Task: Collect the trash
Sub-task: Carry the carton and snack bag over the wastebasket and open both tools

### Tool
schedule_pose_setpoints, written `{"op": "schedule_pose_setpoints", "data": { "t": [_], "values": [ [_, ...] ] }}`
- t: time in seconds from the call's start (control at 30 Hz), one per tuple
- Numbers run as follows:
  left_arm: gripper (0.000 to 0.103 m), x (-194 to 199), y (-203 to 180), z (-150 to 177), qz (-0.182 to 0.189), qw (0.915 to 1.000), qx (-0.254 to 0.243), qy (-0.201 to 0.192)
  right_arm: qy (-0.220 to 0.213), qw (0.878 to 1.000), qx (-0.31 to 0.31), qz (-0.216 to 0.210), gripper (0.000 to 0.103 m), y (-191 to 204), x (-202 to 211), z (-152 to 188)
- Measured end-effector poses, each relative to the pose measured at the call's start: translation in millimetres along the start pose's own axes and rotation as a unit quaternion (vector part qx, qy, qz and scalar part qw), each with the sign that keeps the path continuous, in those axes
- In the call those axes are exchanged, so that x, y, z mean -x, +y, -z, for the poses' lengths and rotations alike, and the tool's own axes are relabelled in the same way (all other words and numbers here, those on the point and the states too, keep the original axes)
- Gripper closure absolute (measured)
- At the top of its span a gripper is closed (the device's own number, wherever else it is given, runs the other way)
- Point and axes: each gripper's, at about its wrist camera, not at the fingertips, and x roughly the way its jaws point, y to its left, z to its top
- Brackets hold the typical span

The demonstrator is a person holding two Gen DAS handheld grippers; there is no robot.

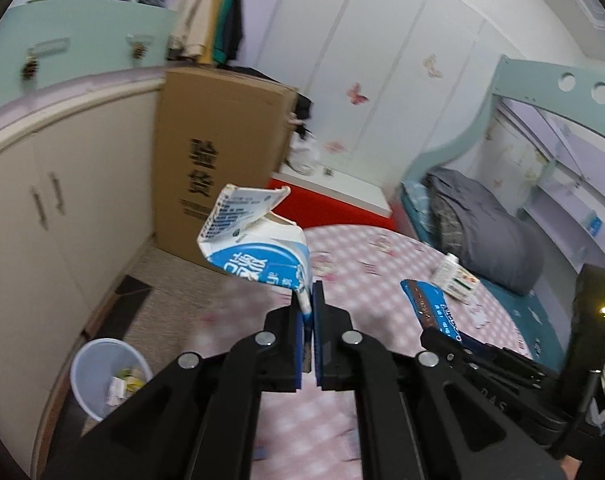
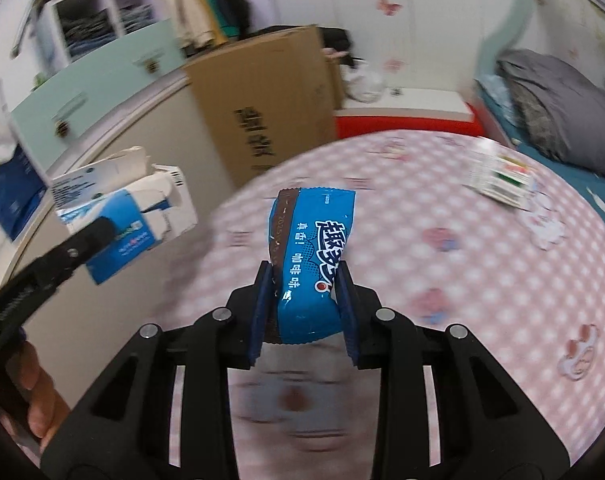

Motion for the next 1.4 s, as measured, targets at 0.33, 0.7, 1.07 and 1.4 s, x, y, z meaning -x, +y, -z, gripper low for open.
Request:
{"op": "schedule_pose_setpoints", "data": {
  "t": [0.33, 0.7, 1.07, 1.4],
  "values": [
    [0.099, 40, 109, -7, -0.091, 0.9947, 0.04, -0.023, 0.017, 0.995, 0.07, -0.067, 0.072, 128, -34, -3],
    [0.099, 38, 223, 5, -0.174, 0.9794, 0.102, 0.004, 0.063, 0.983, 0.124, -0.124, 0.072, 234, -96, 21],
    [0.099, -7, 299, 34, -0.223, 0.9619, 0.143, 0.068, 0.109, 0.976, 0.143, -0.125, 0.072, 286, -176, 47],
    [0.098, -35, 319, 36, -0.24, 0.957, 0.14, 0.082, 0.115, 0.979, 0.122, -0.114, 0.071, 279, -209, 54]
  ]
}}
